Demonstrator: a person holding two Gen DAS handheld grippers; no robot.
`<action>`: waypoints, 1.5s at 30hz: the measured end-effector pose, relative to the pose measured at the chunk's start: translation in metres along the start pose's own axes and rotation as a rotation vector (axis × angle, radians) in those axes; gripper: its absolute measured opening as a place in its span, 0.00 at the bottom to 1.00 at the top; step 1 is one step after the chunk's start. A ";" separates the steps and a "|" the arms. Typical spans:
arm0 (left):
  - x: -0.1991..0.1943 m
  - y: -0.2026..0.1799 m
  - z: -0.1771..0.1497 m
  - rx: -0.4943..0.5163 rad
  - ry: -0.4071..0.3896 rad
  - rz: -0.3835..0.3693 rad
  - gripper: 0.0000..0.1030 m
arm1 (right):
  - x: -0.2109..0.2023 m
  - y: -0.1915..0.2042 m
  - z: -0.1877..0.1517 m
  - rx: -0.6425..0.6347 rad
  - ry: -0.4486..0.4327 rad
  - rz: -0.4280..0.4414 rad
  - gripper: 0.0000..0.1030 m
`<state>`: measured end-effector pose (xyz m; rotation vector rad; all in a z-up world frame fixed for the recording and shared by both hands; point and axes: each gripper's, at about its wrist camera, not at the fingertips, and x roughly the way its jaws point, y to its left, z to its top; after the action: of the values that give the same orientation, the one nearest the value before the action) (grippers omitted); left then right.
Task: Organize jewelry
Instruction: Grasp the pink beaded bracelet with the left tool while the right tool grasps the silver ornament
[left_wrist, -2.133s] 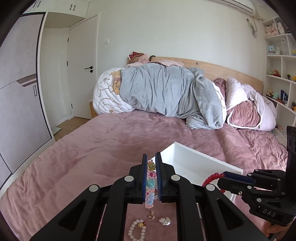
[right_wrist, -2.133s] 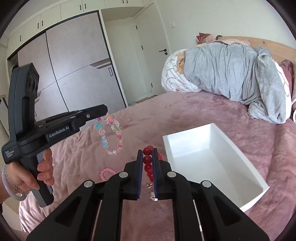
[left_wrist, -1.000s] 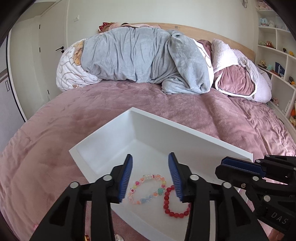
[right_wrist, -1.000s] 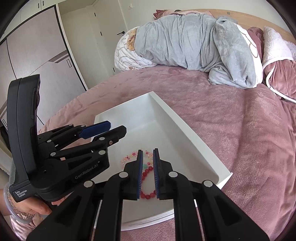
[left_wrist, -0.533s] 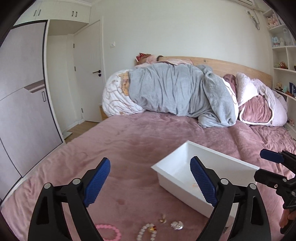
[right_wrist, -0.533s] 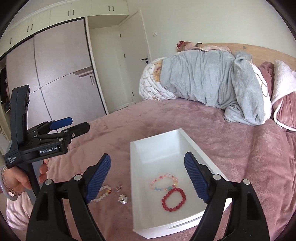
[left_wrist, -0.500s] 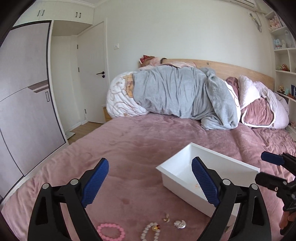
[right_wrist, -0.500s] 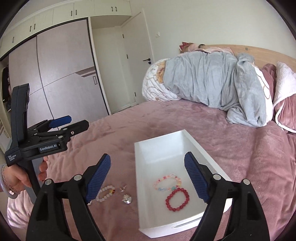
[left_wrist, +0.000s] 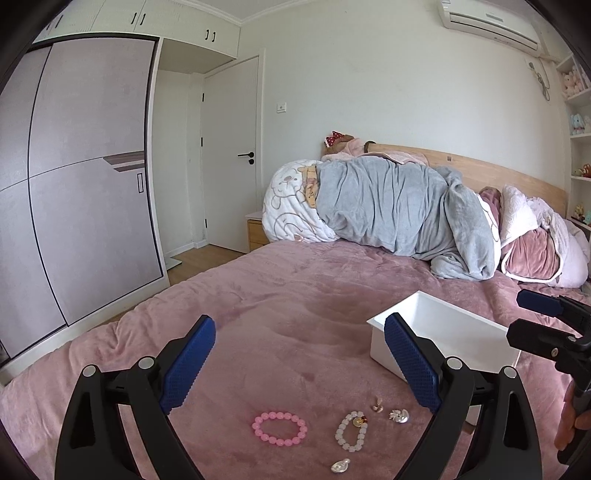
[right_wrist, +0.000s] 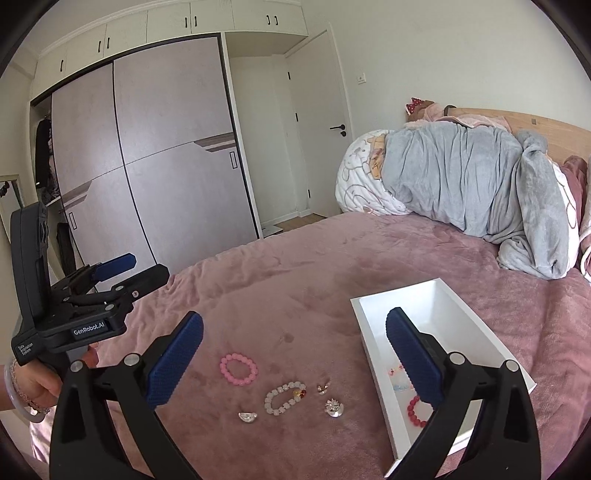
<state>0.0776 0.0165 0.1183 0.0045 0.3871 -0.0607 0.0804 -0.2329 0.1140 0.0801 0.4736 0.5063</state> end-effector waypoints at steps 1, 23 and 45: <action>0.000 0.006 -0.004 -0.007 -0.012 0.010 0.92 | 0.003 0.005 -0.002 -0.007 0.000 0.007 0.95; 0.135 0.067 -0.150 -0.052 0.266 0.007 0.82 | 0.167 0.060 -0.156 -0.226 0.384 0.098 0.51; 0.164 0.076 -0.186 -0.073 0.409 0.035 0.46 | 0.198 0.054 -0.175 -0.172 0.512 0.160 0.27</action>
<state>0.1637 0.0860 -0.1168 -0.0491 0.7972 -0.0101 0.1287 -0.0974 -0.1137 -0.1840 0.9263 0.7265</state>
